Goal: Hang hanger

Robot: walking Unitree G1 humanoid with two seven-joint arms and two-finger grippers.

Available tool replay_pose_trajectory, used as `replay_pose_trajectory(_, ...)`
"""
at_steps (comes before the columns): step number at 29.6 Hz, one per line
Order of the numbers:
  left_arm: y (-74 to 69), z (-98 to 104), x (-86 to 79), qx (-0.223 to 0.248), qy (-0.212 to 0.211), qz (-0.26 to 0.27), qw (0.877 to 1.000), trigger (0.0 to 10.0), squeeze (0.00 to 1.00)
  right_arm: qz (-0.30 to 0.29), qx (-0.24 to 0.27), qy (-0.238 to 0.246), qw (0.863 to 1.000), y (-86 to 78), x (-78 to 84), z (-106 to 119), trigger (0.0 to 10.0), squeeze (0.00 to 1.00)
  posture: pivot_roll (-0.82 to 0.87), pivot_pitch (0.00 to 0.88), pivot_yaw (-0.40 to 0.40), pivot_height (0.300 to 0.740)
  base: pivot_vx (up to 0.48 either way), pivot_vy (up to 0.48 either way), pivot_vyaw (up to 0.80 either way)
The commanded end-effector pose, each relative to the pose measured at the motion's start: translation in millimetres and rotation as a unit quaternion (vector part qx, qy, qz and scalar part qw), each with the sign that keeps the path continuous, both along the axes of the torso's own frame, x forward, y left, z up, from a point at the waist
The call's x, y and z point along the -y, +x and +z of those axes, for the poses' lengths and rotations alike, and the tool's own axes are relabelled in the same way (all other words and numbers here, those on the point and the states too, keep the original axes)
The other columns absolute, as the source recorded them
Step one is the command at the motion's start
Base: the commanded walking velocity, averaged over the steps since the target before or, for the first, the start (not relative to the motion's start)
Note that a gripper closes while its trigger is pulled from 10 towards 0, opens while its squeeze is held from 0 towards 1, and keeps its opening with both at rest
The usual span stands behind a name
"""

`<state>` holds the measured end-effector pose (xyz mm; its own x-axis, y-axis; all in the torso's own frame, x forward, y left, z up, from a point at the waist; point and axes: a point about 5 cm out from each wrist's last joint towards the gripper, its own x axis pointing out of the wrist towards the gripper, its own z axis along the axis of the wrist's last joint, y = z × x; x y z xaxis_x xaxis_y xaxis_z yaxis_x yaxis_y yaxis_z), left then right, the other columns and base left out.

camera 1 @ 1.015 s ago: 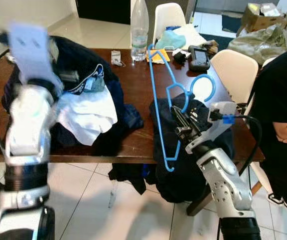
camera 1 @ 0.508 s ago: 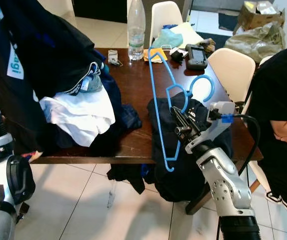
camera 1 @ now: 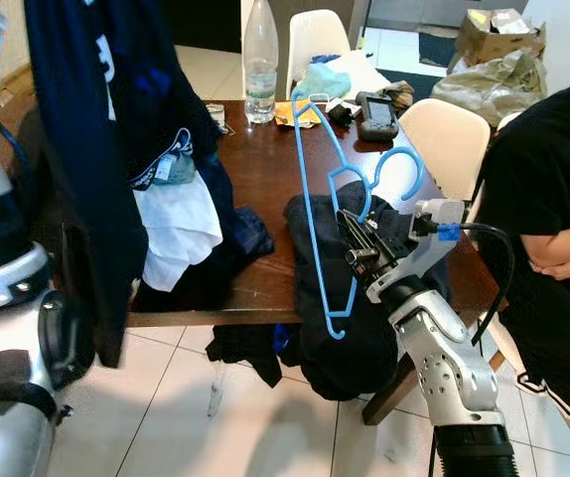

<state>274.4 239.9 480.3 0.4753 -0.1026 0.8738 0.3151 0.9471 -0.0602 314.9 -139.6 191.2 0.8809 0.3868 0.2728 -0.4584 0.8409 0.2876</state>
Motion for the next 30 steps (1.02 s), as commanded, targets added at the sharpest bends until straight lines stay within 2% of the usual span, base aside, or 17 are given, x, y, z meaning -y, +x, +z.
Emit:
replay_pose_trajectory(1,-10.2,10.1,-23.6,0.02,-0.028,0.055,0.998,0.0,0.0,-0.01,0.002,-0.002,1.0,-1.5,2.9,-1.9,10.0,0.0,0.16,0.115,-0.032,0.74,0.0,0.0,0.0)
replay_pose_trajectory(6,-11.5,10.5,-35.6,0.015,-0.04,0.088,0.995,0.0,0.0,-0.01,0.002,-0.003,1.0,-1.5,2.9,-2.2,10.0,0.0,0.16,0.115,-0.032,0.74,0.0,0.0,0.0)
replay_pose_trajectory(7,-19.5,14.5,-56.5,0.016,-0.047,0.168,0.985,0.0,0.0,-0.012,0.002,-0.004,1.0,-0.5,3.9,-1.7,10.0,0.0,0.16,0.117,-0.034,0.74,0.0,0.0,0.0)
replay_pose_trajectory(8,-19.5,14.5,-56.5,0.016,-0.047,0.168,0.985,0.0,0.0,-0.012,0.002,-0.004,1.0,-0.5,3.9,-1.7,10.0,0.0,0.16,0.117,-0.034,0.74,0.0,0.0,0.0)
replay_pose_trajectory(9,-29.5,19.1,-71.1,0.022,-0.044,0.237,0.97,0.0,0.0,-0.013,0.002,-0.004,1.0,0.6,4.6,-1.2,10.0,0.0,0.17,0.121,-0.039,0.74,0.0,0.0,0.0)
replay_pose_trajectory(11,-29.5,19.1,-71.1,0.022,-0.044,0.237,0.97,0.0,0.0,-0.013,0.002,-0.004,1.0,0.6,4.6,-1.2,10.0,0.0,0.17,0.121,-0.039,0.74,0.0,0.0,0.0)
replay_pose_trajectory(12,-40.2,23.9,-80.5,0.033,-0.032,0.303,0.952,0.0,0.0,-0.013,0.002,-0.005,1.0,1.2,4.9,-1.1,10.0,0.0,0.17,0.123,-0.041,0.74,0.0,0.0,0.0)
replay_pose_trajectory(13,-50.7,24.3,-95.1,0.031,-0.023,0.397,0.917,0.0,0.0,-0.012,0.001,-0.006,1.0,1.7,4.5,-1.6,10.0,0.0,0.17,0.125,-0.042,0.74,0.0,0.0,0.0)
replay_pose_trajectory(14,-50.7,24.3,-95.1,0.031,-0.023,0.397,0.917,0.0,0.0,-0.012,0.001,-0.006,1.0,1.7,4.5,-1.6,10.0,0.0,0.17,0.125,-0.042,0.74,0.0,0.0,0.0)
replay_pose_trajectory(15,-56.7,24.0,-102.6,0.029,-0.016,0.451,0.892,0.0,0.0,-0.012,0.0,-0.006,1.0,1.8,4.1,-2.1,10.0,0.0,0.17,0.125,-0.042,0.74,0.0,0.0,0.0)
replay_pose_trajectory(16,-58.3,20.6,-110.5,0.018,-0.016,0.483,0.875,0.0,0.0,-0.011,-0.001,-0.006,1.0,1.9,3.7,-2.5,10.0,0.0,0.17,0.126,-0.042,0.74,0.0,0.0,0.0)
replay_pose_trajectory(18,-58.4,18.0,-115.2,0.01,-0.019,0.496,0.868,0.0,0.0,-0.011,-0.001,-0.007,1.0,1.9,3.5,-2.7,10.0,0.0,0.17,0.126,-0.042,0.74,0.0,0.0,0.0)
replay_pose_trajectory(20,-45.9,-0.8,-126.9,-0.034,-0.013,0.512,0.858,0.0,0.0,-0.01,-0.003,-0.009,1.0,2.2,3.3,-3.2,10.0,0.0,0.17,0.131,-0.048,0.74,0.0,0.0,0.0)
replay_pose_trajectory(23,-40.2,-9.1,-130.8,-0.051,-0.008,0.518,0.854,0.0,0.0,-0.01,-0.003,-0.009,1.0,2.2,3.3,-3.5,10.0,0.0,0.17,0.131,-0.048,0.74,0.0,0.0,0.0)
replay_pose_trajectory(25,-22.8,-30.0,-137.1,-0.095,0.005,0.519,0.849,0.0,0.0,-0.009,-0.005,-0.012,1.0,2.4,3.7,-4.2,10.0,0.0,0.17,0.133,-0.052,0.74,0.0,0.0,0.0)
replay_pose_trajectory(27,-16.6,-37.2,-138.5,-0.11,0.01,0.518,0.848,0.0,0.0,-0.009,-0.006,-0.013,1.0,2.5,4.0,-4.3,10.0,0.0,0.17,0.133,-0.052,0.74,0.0,0.0,0.0)
replay_pose_trajectory(30,11.9,-62.6,-127.7,-0.159,0.038,0.475,0.865,0.0,0.0,-0.01,-0.008,-0.019,1.0,2.2,5.0,-5.7,10.0,0.0,0.16,0.136,-0.051,0.74,0.0,0.0,0.0)
